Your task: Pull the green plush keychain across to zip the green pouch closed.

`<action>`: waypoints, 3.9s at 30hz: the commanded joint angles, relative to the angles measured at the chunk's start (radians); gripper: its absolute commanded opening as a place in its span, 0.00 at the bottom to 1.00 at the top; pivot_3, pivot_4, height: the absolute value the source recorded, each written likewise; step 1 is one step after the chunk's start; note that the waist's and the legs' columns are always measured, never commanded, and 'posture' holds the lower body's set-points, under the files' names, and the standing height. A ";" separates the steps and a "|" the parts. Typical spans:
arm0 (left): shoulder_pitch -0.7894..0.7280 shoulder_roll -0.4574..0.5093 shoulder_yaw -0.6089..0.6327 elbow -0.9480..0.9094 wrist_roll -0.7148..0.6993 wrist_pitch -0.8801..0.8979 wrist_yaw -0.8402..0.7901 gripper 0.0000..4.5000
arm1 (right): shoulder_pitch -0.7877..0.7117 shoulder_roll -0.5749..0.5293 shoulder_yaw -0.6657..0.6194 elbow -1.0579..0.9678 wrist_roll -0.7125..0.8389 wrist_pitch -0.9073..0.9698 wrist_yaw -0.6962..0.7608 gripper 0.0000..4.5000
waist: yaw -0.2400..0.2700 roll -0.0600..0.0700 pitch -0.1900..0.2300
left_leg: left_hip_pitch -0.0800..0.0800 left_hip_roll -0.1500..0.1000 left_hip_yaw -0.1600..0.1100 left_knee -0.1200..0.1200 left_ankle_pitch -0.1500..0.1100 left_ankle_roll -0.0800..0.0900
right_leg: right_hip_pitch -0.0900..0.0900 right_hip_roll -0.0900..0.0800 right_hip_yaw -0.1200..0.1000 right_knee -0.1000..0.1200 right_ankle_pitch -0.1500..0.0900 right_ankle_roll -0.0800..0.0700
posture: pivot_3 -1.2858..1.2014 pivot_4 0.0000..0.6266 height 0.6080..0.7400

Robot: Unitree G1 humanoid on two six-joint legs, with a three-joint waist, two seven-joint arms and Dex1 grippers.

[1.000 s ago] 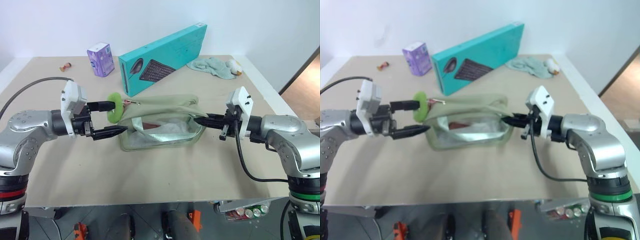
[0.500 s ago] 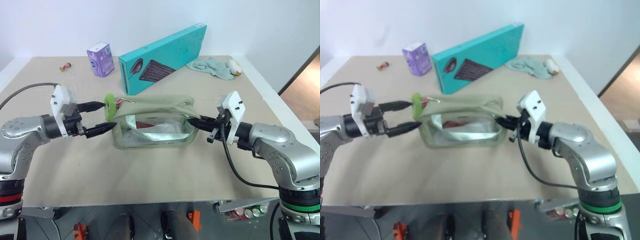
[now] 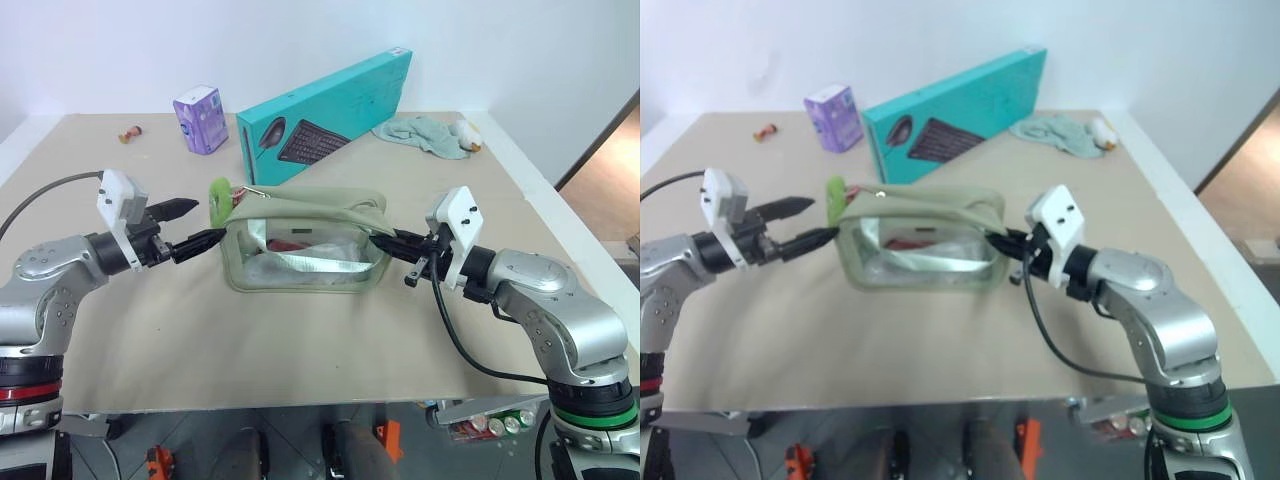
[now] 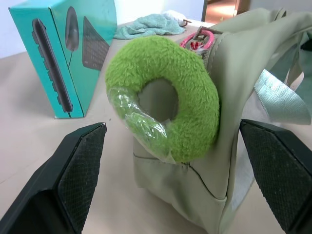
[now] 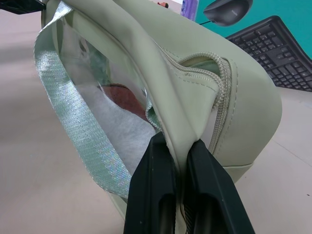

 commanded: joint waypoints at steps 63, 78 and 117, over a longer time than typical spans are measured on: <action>-0.341 -0.010 -0.059 0.149 0.007 0.005 -0.214 0.00 | 0.010 -0.060 0.008 0.048 -0.068 -0.143 0.101 0.00 | 0.004 -0.001 0.001 | -0.002 -0.002 0.000 0.000 0.000 0.000 | 0.000 -0.001 0.000 -0.002 0.000 0.002 | 0.52 0.24 1.00; -0.216 0.025 -0.122 0.133 0.121 -0.040 -0.226 0.56 | 0.036 -0.076 -0.005 0.032 -0.066 -0.146 0.109 0.00 | 0.013 -0.003 0.000 | -0.002 -0.005 -0.001 0.002 0.000 0.001 | 0.001 -0.007 -0.002 -0.003 -0.002 0.001 | 0.52 0.24 1.00; -0.168 0.065 -0.017 0.149 0.066 -0.086 -0.216 0.71 | -0.164 -0.112 0.062 0.031 -0.051 -0.044 0.161 0.00 | 0.008 -0.003 0.000 | -0.005 -0.004 -0.001 0.002 -0.001 0.002 | -0.001 -0.006 -0.003 -0.003 -0.001 0.004 | 0.52 0.24 1.00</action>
